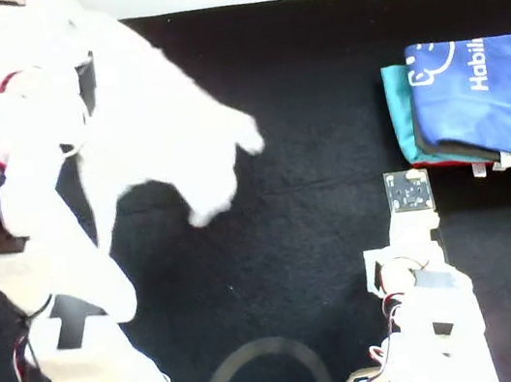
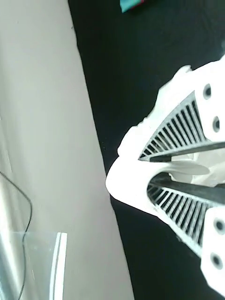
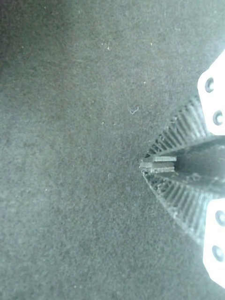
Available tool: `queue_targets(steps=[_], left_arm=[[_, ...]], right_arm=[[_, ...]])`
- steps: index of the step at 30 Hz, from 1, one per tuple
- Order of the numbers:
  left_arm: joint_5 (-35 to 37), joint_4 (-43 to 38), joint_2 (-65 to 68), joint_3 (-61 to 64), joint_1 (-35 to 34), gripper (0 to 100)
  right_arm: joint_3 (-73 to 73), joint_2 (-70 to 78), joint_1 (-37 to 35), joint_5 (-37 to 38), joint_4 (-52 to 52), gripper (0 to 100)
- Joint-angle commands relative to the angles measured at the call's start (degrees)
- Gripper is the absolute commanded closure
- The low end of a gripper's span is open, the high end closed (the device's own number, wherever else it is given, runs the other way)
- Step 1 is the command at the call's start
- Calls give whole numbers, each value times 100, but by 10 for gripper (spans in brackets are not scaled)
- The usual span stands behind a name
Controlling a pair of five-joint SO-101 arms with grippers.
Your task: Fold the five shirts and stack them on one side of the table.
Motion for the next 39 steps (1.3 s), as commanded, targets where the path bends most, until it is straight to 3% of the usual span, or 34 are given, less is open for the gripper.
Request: queue_targets(steps=[1, 7, 11, 21, 27, 32, 39], left_arm=[[44, 18, -233, 1341, 57, 992], [9, -9, -233, 4356, 31, 992], [9, -18, -224, 5552, -233, 992], [0, -9, -277, 6316, -1578, 991], [0, -9, -251, 6448, -1692, 990], [26, 0, -374, 6369, -998, 992], [35, -9, -954, 6352, 892, 992]], right_arm=[[4, -31, 4, -18, -154, 991], [4, -31, 4, -18, -154, 991], [4, -31, 4, -18, -154, 991], [4, -40, 4, -44, -136, 991], [4, -40, 4, -44, -127, 991], [4, -40, 4, -44, -127, 991], [4, -40, 4, -44, -127, 991]])
